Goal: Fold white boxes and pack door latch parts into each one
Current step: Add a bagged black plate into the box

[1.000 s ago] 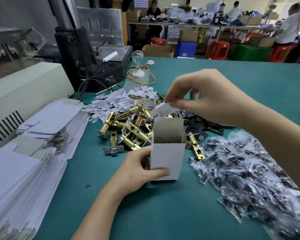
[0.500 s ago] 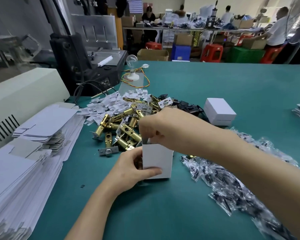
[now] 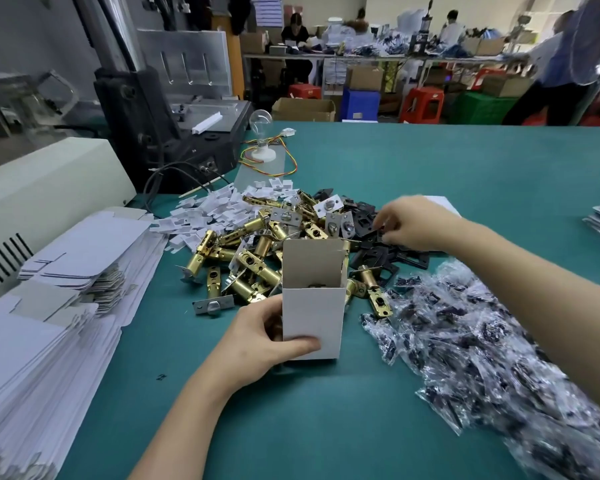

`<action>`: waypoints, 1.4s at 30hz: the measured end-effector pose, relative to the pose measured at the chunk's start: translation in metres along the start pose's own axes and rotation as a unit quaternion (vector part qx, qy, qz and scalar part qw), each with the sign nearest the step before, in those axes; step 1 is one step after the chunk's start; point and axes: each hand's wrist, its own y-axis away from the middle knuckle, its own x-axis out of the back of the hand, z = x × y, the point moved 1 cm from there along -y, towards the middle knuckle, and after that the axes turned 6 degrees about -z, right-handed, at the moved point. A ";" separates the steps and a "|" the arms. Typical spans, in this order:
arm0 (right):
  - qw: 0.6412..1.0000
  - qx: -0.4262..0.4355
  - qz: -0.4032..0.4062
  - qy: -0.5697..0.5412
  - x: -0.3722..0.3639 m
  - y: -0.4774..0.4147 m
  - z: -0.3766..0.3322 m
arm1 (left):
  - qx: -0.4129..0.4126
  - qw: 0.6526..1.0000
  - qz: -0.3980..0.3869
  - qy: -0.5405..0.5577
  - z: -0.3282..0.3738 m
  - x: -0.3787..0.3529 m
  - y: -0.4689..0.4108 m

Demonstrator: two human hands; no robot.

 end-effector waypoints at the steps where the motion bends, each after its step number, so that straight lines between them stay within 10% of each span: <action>1: 1.000 -0.006 -0.020 0.016 -0.009 -0.004 0.003 | 0.000 1.000 -0.001 0.001 0.000 0.000 0.000; 14: 0.987 -0.105 -0.062 -0.105 -0.045 -0.020 0.005 | 0.011 1.000 0.001 -0.004 -0.001 0.000 0.001; 18: 0.963 -0.133 0.014 -0.236 -0.041 -0.020 0.018 | 0.013 1.000 0.000 -0.013 -0.002 0.000 0.001; 29: 0.974 -0.035 0.144 -0.173 -0.014 -0.002 0.004 | 0.015 1.000 -0.001 -0.013 -0.003 0.000 0.001; 42: 0.789 0.200 -0.018 -0.581 0.039 0.043 -0.063 | 0.019 1.000 0.001 -0.011 -0.003 0.000 0.001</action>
